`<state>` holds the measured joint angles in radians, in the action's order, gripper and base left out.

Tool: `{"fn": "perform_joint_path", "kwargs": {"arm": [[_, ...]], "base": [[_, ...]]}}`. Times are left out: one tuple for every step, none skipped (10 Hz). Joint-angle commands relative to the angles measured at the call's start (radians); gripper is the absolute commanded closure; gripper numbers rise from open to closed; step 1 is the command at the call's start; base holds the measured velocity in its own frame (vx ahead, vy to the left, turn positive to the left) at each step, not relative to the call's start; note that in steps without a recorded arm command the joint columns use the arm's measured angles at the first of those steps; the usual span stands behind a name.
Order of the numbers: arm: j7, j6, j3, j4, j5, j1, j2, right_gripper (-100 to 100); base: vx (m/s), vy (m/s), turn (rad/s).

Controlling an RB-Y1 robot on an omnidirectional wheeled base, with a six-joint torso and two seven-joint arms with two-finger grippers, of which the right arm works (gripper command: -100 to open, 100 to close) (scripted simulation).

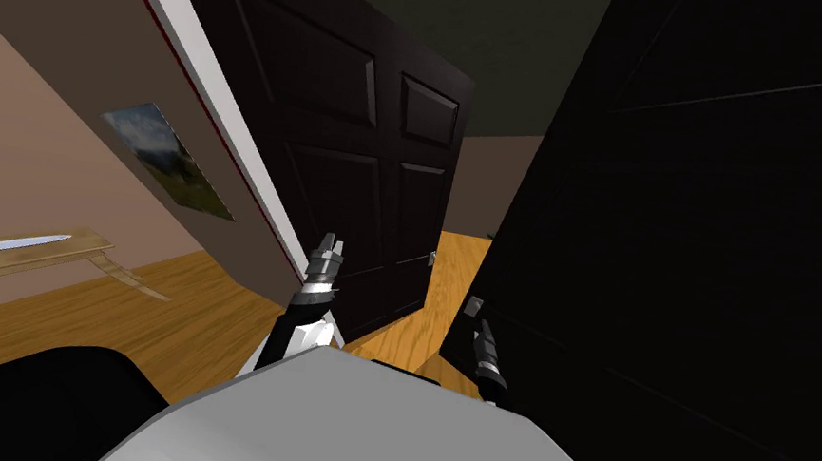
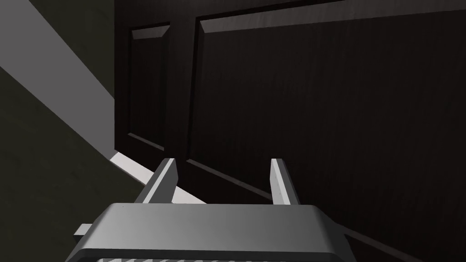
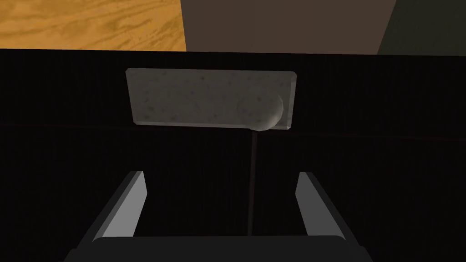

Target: Push the door open

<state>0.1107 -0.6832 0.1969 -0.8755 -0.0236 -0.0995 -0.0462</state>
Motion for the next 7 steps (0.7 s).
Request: {"fn": "perform_joint_path", "kwargs": {"arm": [[-0.025, -0.024, 0.029, -0.034, 0.001, -0.012, 0.011, -100], [-0.035, -0.032, 0.041, -0.046, 0.001, -0.015, 0.018, -100], [-0.049, -0.045, 0.058, -0.064, 0.002, -0.020, 0.031, -100], [-0.040, -0.035, 0.048, -0.052, 0.002, -0.015, 0.024, -100], [-0.075, -0.034, 0.071, -0.037, 0.012, 0.014, 0.016, -100], [-0.084, -0.033, 0.077, -0.032, 0.016, 0.022, 0.017, -100], [-0.104, -0.030, 0.091, -0.023, 0.022, 0.040, 0.023, -100]], "base": [[-0.111, 0.232, -0.132], [-0.118, 0.184, -0.106], [-0.120, 0.184, -0.093], [-0.054, 0.091, -0.030], [0.028, -0.062, 0.164], [0.053, -0.160, 0.102], [0.098, -0.207, 0.071]]}}
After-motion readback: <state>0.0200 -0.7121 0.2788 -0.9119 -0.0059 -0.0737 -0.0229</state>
